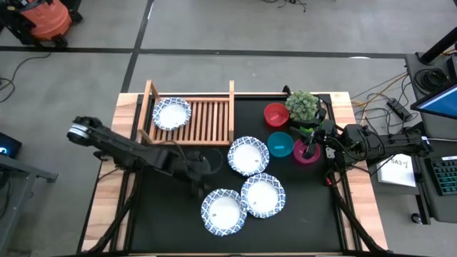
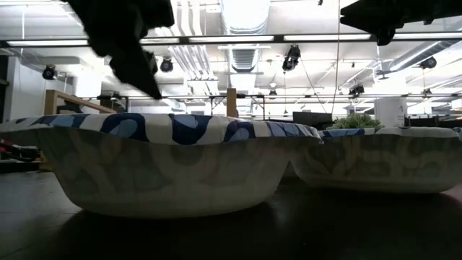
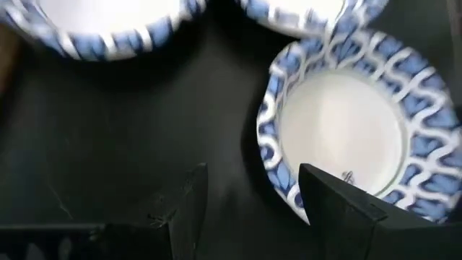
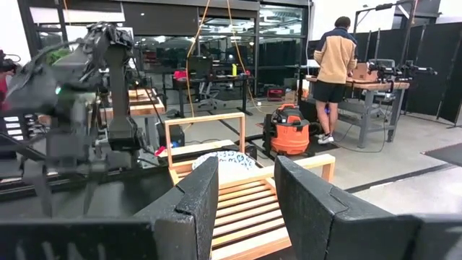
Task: Place and stack plates onto a shelf
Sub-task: Stack the bottom center white and blue plate on top of the white and blue plate
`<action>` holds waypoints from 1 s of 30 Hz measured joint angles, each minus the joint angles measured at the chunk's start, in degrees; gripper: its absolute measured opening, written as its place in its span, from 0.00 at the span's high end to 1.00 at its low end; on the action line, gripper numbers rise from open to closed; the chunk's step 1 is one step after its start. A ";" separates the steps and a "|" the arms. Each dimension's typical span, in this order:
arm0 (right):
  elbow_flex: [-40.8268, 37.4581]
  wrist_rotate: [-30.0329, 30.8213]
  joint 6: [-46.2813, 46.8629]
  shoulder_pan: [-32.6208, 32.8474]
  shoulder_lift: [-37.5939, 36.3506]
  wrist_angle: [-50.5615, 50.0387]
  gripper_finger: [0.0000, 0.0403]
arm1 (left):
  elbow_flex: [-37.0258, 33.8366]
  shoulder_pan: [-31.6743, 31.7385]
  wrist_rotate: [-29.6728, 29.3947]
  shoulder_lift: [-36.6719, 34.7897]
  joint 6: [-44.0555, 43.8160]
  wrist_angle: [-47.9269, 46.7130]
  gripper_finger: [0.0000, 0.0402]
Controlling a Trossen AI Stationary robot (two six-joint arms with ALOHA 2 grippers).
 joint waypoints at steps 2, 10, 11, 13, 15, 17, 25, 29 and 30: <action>0.00 0.00 0.00 0.00 -0.01 0.00 0.69 | 0.00 -0.50 -0.64 2.45 -1.00 0.01 0.50; 0.00 0.00 0.63 0.00 -0.01 0.02 0.69 | 0.00 -0.49 -2.04 9.32 -1.04 1.28 0.50; 0.00 0.00 0.63 0.00 -0.01 0.02 0.69 | 0.00 -0.49 -2.04 9.69 -0.97 1.39 0.50; 0.00 0.00 0.63 0.00 -0.01 0.02 0.69 | 0.00 -0.45 -2.04 10.54 -0.96 1.64 0.50; 0.00 0.00 0.61 0.00 0.01 0.02 0.69 | 0.00 -0.45 -2.04 11.29 -0.96 1.79 0.50; 0.00 0.00 0.59 0.00 0.14 0.02 0.69 | 0.00 -0.45 -2.04 11.76 -0.95 2.28 0.50; 0.00 0.00 -0.22 0.00 0.21 0.02 0.69 | 0.00 -0.36 -2.04 11.96 -1.46 2.51 0.50; 0.00 0.00 -0.22 0.00 0.21 0.02 0.69 | 0.05 -0.34 -2.04 10.78 -1.67 0.13 0.50; 0.00 0.00 -0.22 0.00 0.21 0.02 0.69 | 0.18 -0.27 -2.09 10.23 -1.80 -1.27 0.50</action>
